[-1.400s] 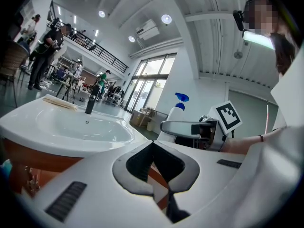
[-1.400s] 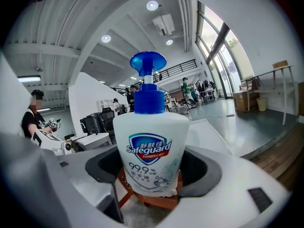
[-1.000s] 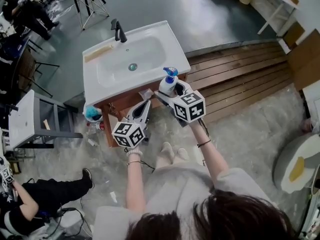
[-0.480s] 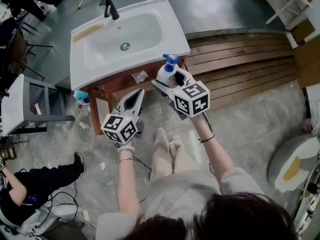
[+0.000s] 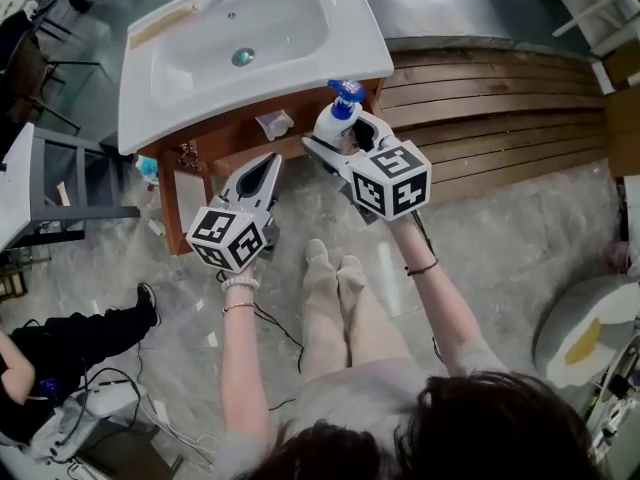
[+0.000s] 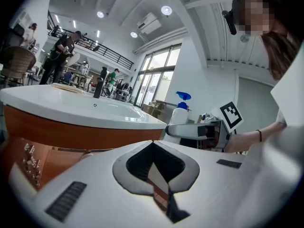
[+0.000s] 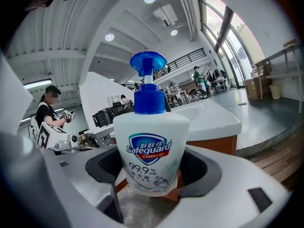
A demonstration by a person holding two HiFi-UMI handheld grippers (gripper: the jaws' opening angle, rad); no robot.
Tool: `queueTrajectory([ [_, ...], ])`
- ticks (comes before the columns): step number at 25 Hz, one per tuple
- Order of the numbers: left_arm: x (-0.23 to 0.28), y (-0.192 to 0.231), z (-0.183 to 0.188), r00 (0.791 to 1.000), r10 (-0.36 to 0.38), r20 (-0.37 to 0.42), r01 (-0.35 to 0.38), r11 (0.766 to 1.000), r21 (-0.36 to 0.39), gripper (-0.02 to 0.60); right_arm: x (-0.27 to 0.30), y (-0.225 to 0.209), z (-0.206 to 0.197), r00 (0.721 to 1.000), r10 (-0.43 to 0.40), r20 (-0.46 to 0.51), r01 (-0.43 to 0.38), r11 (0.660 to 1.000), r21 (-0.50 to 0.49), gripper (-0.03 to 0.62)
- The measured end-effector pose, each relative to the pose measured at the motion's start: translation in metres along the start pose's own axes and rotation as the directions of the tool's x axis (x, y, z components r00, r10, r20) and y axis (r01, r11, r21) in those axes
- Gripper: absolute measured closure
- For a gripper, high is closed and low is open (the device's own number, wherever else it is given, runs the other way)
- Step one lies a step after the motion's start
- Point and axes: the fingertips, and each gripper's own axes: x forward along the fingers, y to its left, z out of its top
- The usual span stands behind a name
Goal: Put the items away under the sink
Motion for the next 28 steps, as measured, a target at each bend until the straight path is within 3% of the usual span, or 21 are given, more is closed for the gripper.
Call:
queueTrajectory([
  [16,0.013,0.046,-0.079,0.999,0.028,-0.034,-0.028,1.000,0.012,0.584,0.041,-0.005,-0.081,0.998,0.000,-0.060,-0.001,1.000,-0.020,0.232],
  [28,0.025,0.075,-0.124,0.999,0.010,-0.044,-0.008,0.999,0.033,0.584,0.073,-0.026,-0.127,0.999,-0.024,-0.049,0.023,0.999,-0.026,0.230],
])
